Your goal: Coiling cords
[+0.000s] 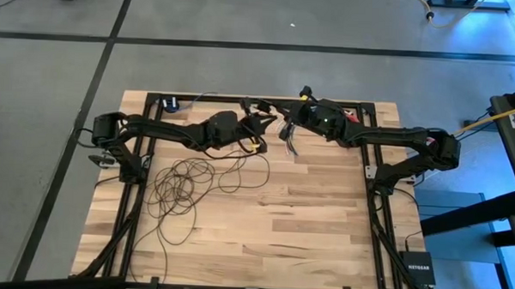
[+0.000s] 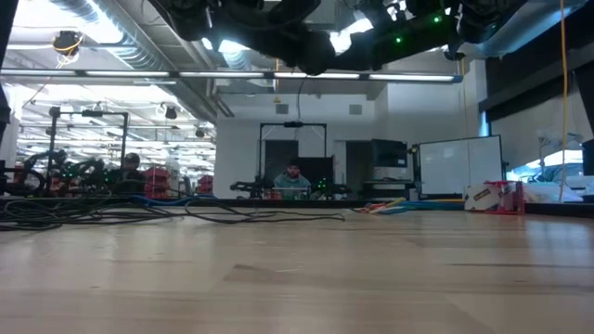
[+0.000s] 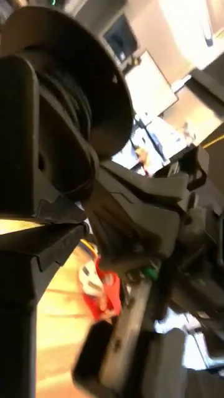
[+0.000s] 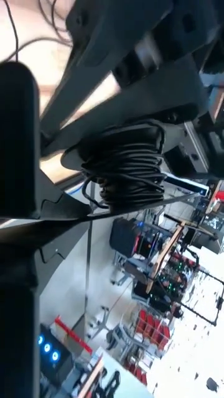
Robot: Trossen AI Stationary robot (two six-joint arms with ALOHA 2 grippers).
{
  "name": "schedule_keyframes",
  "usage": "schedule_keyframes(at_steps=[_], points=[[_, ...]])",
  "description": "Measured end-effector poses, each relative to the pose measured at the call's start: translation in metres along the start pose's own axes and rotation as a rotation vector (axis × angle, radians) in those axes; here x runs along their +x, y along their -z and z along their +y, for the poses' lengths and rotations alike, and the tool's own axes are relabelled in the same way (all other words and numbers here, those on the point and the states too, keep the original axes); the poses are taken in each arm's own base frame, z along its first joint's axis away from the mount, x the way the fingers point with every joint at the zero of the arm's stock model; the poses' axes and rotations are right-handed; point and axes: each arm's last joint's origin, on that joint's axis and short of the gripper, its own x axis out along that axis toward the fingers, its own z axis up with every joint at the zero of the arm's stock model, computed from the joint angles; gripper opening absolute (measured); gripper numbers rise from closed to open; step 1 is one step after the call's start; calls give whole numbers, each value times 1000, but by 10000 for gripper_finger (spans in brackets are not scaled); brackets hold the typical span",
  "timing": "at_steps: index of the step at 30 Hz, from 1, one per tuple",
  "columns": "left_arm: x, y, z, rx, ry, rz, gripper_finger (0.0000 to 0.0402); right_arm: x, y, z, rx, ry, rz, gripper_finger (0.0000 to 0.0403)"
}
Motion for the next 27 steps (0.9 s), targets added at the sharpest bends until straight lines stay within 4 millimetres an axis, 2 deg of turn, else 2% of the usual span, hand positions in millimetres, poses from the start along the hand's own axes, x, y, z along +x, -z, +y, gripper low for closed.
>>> schedule_keyframes(at_steps=[6, 13, 16, 20, 27], points=[[-4, -6, 0, 37, -62, 9, 5, 0, -2, 0, 17, -18, -23, 1], [-20, -43, -8, -7, -42, -121, 5, 0, -4, 0, 21, -34, -41, 1], [-17, -49, -6, -14, 0, -166, 5, 0, -4, 1, 31, -46, -48, 1], [-8, -41, -1, -50, 26, -152, 5, 0, -4, 1, 32, -47, -46, 1], [12, -7, -14, -39, 68, 11, 5, 0, -1, 0, 30, -17, -19, 1]])
